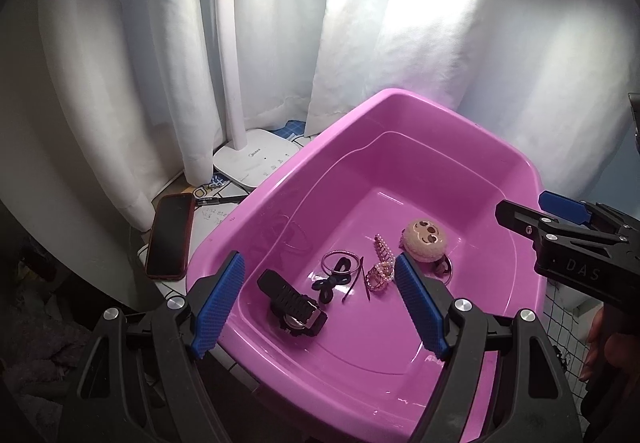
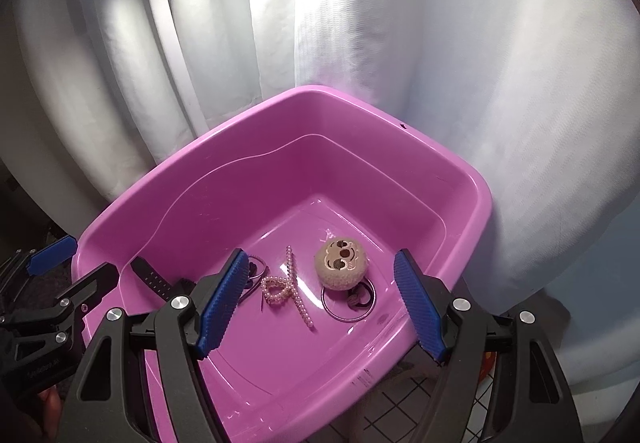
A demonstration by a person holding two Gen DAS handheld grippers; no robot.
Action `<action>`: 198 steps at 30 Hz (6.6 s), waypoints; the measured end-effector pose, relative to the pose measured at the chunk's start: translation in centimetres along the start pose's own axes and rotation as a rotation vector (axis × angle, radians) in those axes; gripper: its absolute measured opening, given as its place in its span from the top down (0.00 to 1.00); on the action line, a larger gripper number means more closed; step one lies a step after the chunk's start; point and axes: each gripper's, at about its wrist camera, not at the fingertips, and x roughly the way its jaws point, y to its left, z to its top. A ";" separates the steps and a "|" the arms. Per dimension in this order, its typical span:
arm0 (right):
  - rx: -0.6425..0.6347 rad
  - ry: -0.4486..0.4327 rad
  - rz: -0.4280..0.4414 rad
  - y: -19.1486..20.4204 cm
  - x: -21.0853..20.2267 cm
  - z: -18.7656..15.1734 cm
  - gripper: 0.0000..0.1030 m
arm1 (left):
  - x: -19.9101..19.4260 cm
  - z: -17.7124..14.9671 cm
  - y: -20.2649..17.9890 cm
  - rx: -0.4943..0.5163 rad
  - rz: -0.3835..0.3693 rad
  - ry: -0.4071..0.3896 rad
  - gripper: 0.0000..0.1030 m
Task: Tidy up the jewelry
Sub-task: 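Withdraw both tools from the tub back over the table, then grasp the pink strawberry headband with the left tool while the right tool grasps the black strap, then lift and carry the headband and black strap over the pink tub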
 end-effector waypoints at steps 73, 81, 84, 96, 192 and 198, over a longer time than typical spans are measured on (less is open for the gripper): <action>0.417 0.025 -0.134 -23.1 -8.9 -34.1 0.28 | 2.5 -20.4 -21.2 0.172 -0.089 0.111 0.10; 0.384 0.020 -0.133 -23.3 -5.1 -33.4 0.28 | 6.5 -19.6 -21.5 0.141 -0.085 0.091 0.10; 0.353 0.000 -0.130 -23.7 -4.2 -33.1 0.28 | 7.6 -19.7 -21.6 0.127 -0.080 0.085 0.10; 0.191 0.014 -0.112 -22.7 -0.5 -31.6 0.28 | 10.2 -19.5 -22.0 0.104 -0.065 0.067 0.10; 0.030 -0.268 0.112 -20.9 -17.3 -24.1 0.78 | -9.6 -12.5 -22.0 -0.049 0.071 -0.259 0.90; -0.035 -0.330 0.186 -17.6 -17.9 -19.9 0.78 | -12.1 -10.7 -18.4 -0.097 0.142 -0.312 0.90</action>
